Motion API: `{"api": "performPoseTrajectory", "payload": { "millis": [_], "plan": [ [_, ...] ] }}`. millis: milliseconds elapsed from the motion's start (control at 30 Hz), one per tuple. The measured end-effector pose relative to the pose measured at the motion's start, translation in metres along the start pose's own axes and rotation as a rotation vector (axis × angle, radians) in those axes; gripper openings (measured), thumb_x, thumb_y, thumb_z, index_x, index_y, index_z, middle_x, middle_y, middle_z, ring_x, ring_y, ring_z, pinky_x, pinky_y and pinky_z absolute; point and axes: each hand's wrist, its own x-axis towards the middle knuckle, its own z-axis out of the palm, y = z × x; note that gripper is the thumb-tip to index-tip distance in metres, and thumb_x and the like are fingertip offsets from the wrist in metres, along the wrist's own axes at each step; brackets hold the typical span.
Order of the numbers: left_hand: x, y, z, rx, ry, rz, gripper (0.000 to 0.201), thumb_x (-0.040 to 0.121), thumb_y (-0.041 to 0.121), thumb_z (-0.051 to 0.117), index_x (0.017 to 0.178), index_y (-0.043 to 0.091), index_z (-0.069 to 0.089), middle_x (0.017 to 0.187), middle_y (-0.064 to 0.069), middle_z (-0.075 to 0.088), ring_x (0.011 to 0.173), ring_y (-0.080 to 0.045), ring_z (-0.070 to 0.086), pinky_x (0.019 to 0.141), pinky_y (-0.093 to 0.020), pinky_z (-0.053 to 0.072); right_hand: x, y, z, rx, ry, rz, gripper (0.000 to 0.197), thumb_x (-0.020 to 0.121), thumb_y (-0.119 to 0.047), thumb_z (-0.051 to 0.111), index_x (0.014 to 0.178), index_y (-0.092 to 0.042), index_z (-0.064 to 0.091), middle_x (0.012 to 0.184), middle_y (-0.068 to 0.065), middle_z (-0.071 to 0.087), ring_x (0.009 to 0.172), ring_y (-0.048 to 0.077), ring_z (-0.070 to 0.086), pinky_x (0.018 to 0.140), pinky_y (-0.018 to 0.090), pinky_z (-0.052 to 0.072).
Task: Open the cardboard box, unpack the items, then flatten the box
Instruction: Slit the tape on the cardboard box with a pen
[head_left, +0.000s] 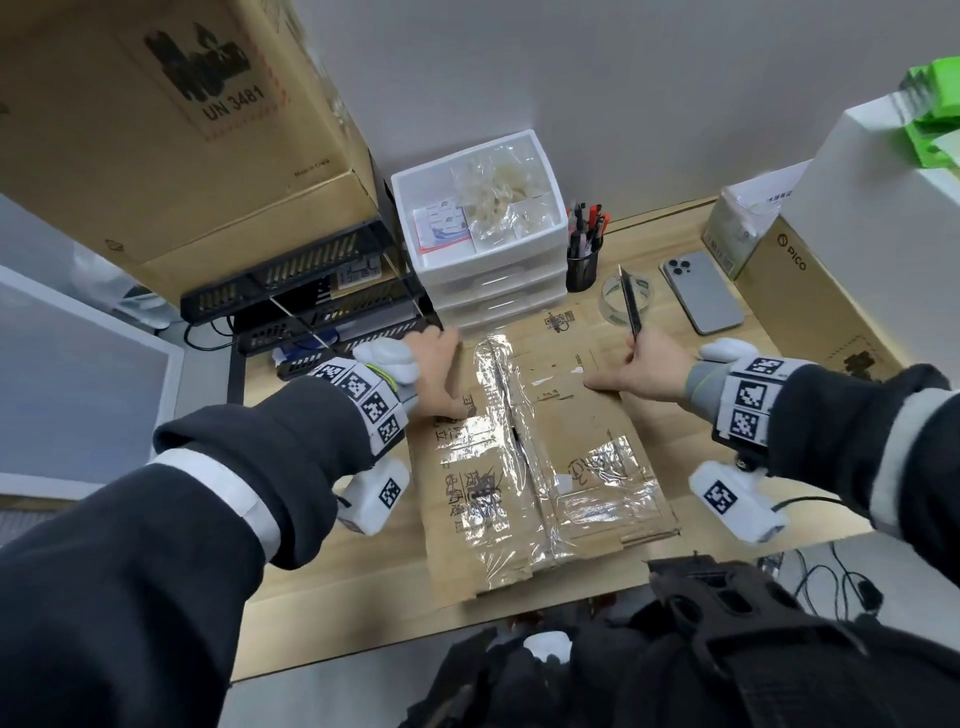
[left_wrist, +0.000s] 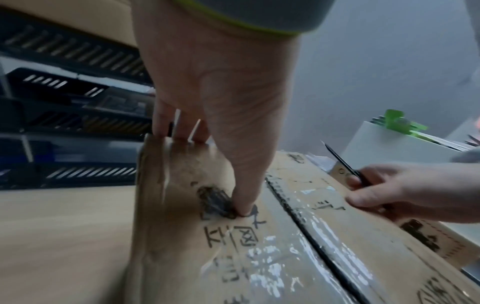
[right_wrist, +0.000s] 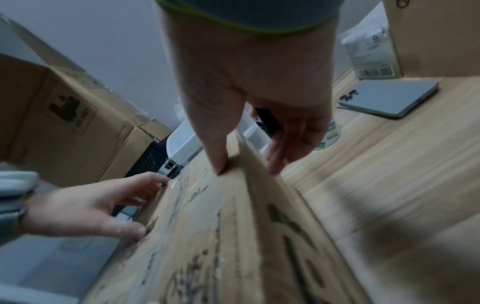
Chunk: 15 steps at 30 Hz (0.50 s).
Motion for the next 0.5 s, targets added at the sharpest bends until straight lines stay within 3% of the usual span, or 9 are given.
{"api": "performPoseTrajectory", "payload": {
  "millis": [67,167,267,367,433,500],
  "plan": [
    [-0.004,-0.003,0.006,-0.042,0.026,0.008,0.079,0.062,0.075,0.07,0.112,0.02,0.043,0.096,0.0,0.055,0.08,-0.02,0.055,0.073,-0.036,0.053,-0.013,0.002,-0.005,-0.152,-0.146,0.097,0.081,0.048,-0.074,0.076,0.086,-0.003,0.065,0.071,0.006,0.074,0.06,0.021,0.067,0.055,0.03,0.054],
    [-0.012,-0.003,0.005,-0.131,0.083,0.02,0.062,0.078,0.069,0.068,0.098,0.023,0.032,0.073,0.008,0.035,0.063,-0.012,0.044,0.055,-0.028,0.034,-0.026,0.01,-0.006,-0.173,-0.376,0.253,0.092,0.062,-0.081,0.067,0.102,0.001,0.062,0.078,0.017,0.077,0.065,0.028,0.073,0.054,0.028,0.056],
    [-0.02,-0.001,-0.004,-0.208,0.065,0.038,0.048,0.087,0.057,0.068,0.103,0.022,0.039,0.071,0.012,0.03,0.06,-0.008,0.038,0.049,-0.023,0.024,-0.033,0.012,-0.003,-0.024,-0.48,0.36,0.094,0.07,-0.08,0.061,0.127,-0.006,0.053,0.093,0.021,0.074,0.077,0.035,0.076,0.074,0.042,0.063],
    [-0.025,0.003,-0.013,-0.25,0.025,0.086,0.046,0.095,0.045,0.063,0.124,0.013,0.048,0.072,0.013,0.03,0.064,-0.007,0.036,0.045,-0.012,0.031,-0.039,0.005,-0.001,0.052,-0.503,0.424,0.095,0.071,-0.083,0.057,0.14,-0.019,0.045,0.123,0.028,0.058,0.08,0.039,0.075,0.065,0.039,0.063],
    [-0.024,0.002,-0.013,-0.274,0.025,0.111,0.052,0.097,0.039,0.061,0.135,0.007,0.045,0.075,0.012,0.03,0.071,-0.006,0.036,0.056,-0.006,0.035,-0.042,0.003,0.0,0.053,-0.508,0.449,0.099,0.068,-0.085,0.055,0.142,-0.02,0.044,0.131,0.029,0.052,0.083,0.043,0.073,0.063,0.041,0.063],
    [-0.021,-0.002,-0.009,-0.268,0.044,0.093,0.055,0.094,0.046,0.063,0.133,0.012,0.045,0.08,0.01,0.033,0.082,-0.011,0.04,0.062,-0.014,0.033,-0.046,0.004,0.003,0.081,-0.537,0.477,0.097,0.068,-0.088,0.051,0.136,-0.019,0.048,0.123,0.024,0.058,0.087,0.046,0.071,0.07,0.049,0.062]
  ]
}}
